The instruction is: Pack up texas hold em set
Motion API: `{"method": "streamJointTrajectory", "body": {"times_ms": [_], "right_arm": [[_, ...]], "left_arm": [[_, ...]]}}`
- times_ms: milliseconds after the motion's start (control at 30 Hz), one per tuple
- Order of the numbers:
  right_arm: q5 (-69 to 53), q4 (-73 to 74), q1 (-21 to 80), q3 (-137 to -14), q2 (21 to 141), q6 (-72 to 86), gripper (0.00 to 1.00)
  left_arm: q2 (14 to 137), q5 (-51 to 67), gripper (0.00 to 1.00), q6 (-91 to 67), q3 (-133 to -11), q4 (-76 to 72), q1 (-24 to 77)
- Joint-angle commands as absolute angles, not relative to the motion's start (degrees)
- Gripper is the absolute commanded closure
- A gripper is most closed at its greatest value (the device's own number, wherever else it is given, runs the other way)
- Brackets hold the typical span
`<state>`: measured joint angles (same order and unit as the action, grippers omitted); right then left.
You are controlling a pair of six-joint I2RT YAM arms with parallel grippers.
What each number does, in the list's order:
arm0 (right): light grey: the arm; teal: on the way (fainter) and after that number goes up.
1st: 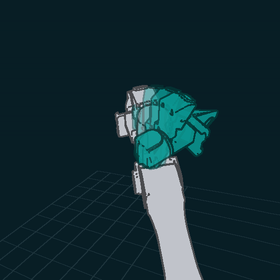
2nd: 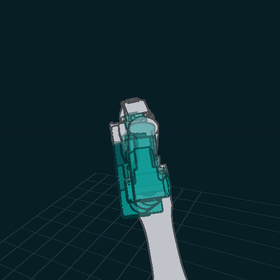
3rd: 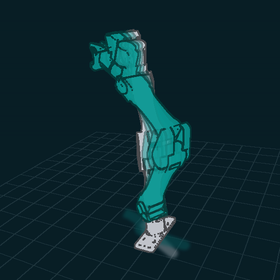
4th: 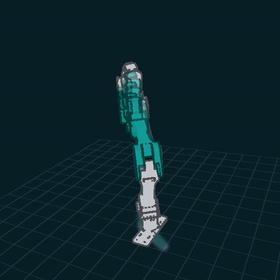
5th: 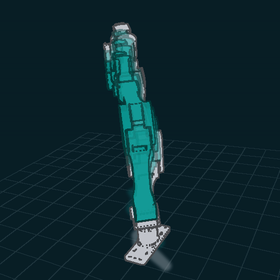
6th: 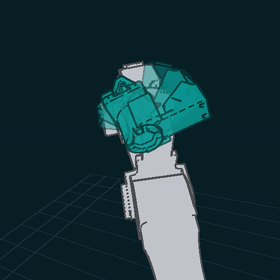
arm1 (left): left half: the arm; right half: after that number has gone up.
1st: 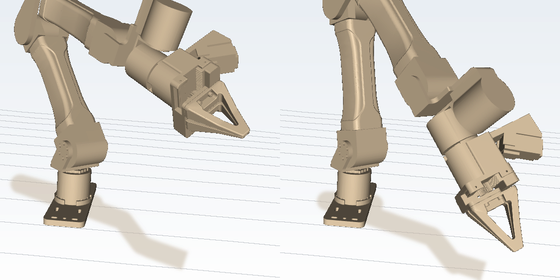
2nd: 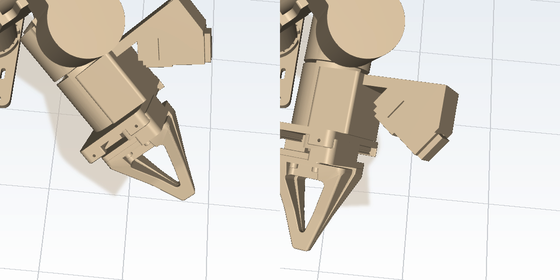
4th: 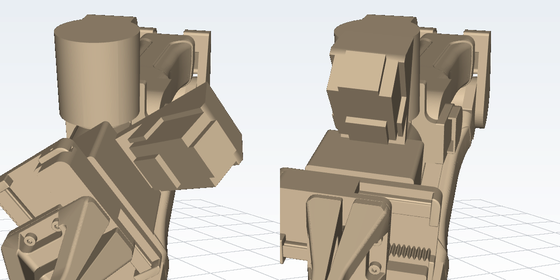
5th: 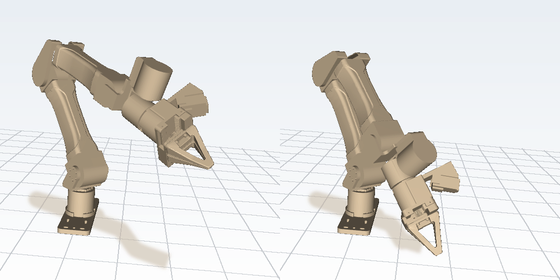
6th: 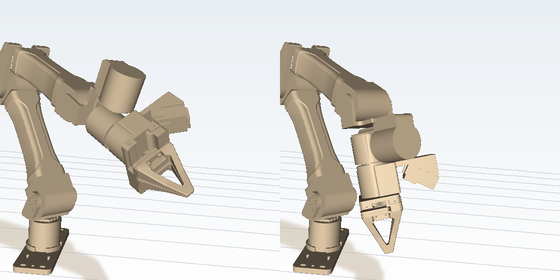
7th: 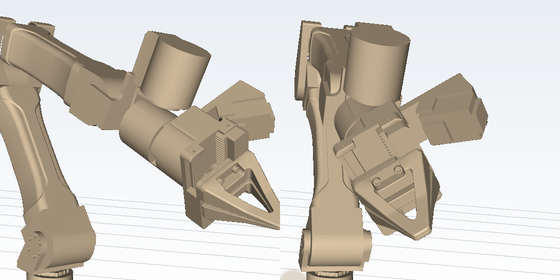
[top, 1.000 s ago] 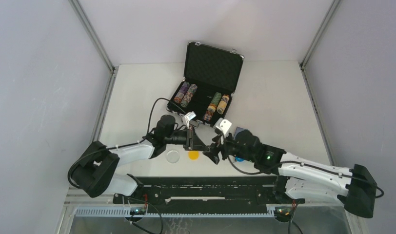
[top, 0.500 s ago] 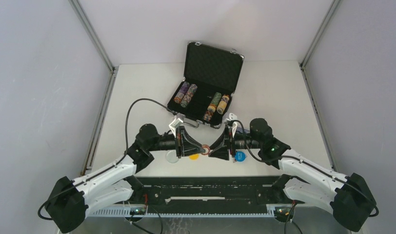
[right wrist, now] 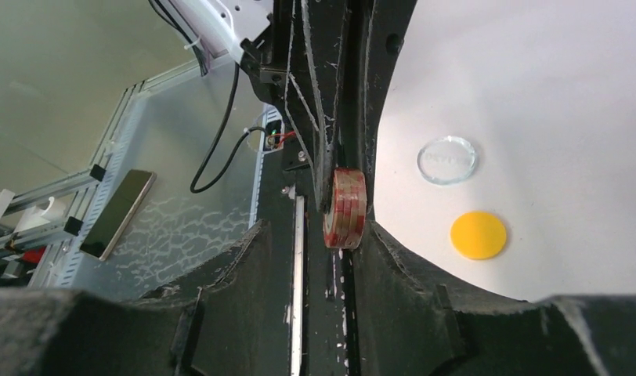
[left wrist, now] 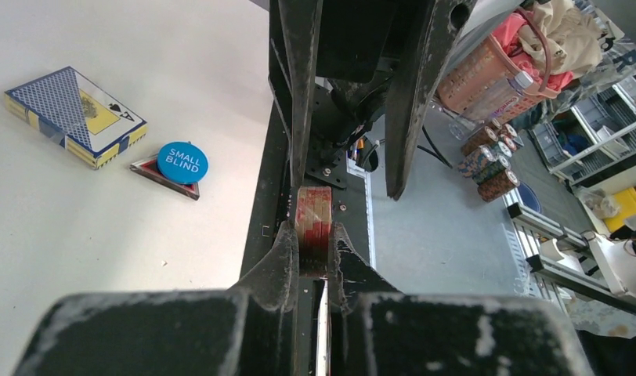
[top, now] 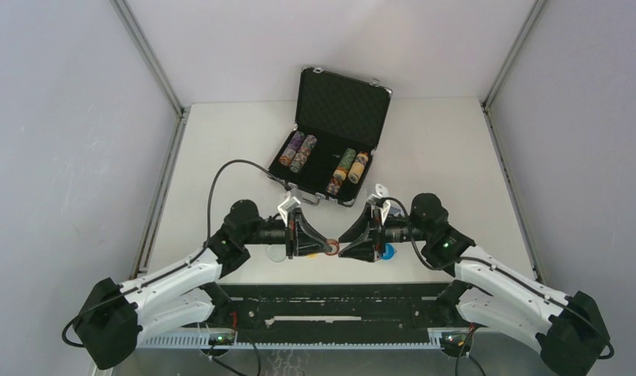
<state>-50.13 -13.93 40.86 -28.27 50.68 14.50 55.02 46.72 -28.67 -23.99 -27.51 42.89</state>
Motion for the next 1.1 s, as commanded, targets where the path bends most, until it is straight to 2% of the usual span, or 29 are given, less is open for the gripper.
{"method": "streamJointTrajectory", "body": {"times_ms": [0,633,767,933,967,1000,1067], "right_arm": [[-49.1,-15.61,40.31,-27.8,46.85,15.26,0.45],[-48.3,-21.89,44.66,-28.06,51.99,17.02,0.47],[-47.59,-21.93,45.19,-28.06,52.39,17.04,0.58],[-46.25,-21.8,45.42,-28.04,52.29,16.4,0.82],[-46.05,-21.81,45.44,-28.04,52.34,16.31,0.87],[-45.63,-21.86,45.44,-28.06,52.44,16.08,0.91],[-44.08,-21.81,45.44,-28.05,52.77,15.65,0.97]], "left_arm": [[52.2,47.33,1.0,-26.39,-24.37,-28.65,43.31],[50.9,47.88,0.99,-25.52,-24.74,-28.37,46.32],[50.95,47.22,0.97,-25.39,-24.79,-28.08,46.41],[50.77,46.82,0.96,-24.85,-24.76,-27.18,46.58],[50.77,46.59,0.94,-24.65,-24.88,-26.81,46.59],[50.78,46.15,0.85,-24.34,-24.97,-26.25,46.58],[50.62,43.78,0.58,-23.7,-25.38,-24.4,46.58]]}}
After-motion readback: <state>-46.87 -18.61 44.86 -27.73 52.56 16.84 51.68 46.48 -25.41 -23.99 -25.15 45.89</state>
